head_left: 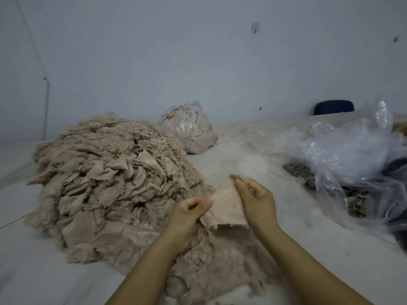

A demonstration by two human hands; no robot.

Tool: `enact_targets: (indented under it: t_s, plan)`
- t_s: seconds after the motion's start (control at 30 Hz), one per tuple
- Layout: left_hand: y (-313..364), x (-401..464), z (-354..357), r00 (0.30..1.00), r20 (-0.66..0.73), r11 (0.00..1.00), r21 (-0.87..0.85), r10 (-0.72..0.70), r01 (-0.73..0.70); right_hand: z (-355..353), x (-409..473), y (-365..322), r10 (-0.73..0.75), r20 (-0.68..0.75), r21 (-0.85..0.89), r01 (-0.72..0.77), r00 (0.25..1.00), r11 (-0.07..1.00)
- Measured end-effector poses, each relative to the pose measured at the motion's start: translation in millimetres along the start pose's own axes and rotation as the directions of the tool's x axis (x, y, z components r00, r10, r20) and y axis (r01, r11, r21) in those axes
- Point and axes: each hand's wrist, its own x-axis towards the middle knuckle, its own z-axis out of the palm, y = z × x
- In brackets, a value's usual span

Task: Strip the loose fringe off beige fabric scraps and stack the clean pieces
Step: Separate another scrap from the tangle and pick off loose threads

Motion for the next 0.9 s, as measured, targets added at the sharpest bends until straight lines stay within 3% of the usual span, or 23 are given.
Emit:
enact_targets:
  t_s: [0.07,0.17,0.3,0.37,0.47,0.53,0.6,0.8,0.9]
  plan:
    - [0,1,1,1.000,0.004,0.999,0.032,-0.004,0.004,-11,5,6,0.011,-0.016,-0.070,-0.012,1.000,0.998]
    - [-5,2,6,0.998,0.061,0.968,0.251,0.004,-0.019,-17,8,9,0.020,-0.009,-0.087,-0.020,1.000,0.996]
    - [2,7,17,0.987,0.156,0.901,0.421,0.039,-0.103,-12,11,3,0.023,0.313,-0.098,0.008,0.950,0.995]
    - [6,10,23,0.987,0.160,0.913,0.403,0.007,-0.072,-7,11,-5,0.012,0.352,-0.129,0.036,0.936,0.991]
    - [10,19,31,0.999,-0.022,0.980,0.198,-0.026,0.030,-5,11,-11,0.179,0.221,-0.087,-0.164,0.959,0.983]
    - [13,25,34,0.986,-0.152,0.997,-0.011,-0.076,0.075,-7,3,-8,0.377,0.366,0.065,-0.428,0.850,0.901]
    - [14,33,33,0.957,-0.260,0.987,-0.127,-0.131,0.101,-6,-12,-3,0.472,0.489,0.121,-0.593,0.733,0.796]
    - [11,40,30,0.903,-0.342,0.934,-0.325,-0.261,0.147,-13,-28,9,0.505,0.503,0.032,-0.599,0.702,0.800]
    - [15,45,22,0.867,-0.427,0.919,-0.385,-0.257,0.082,-21,-38,11,0.555,0.528,-0.067,-0.620,0.643,0.782]
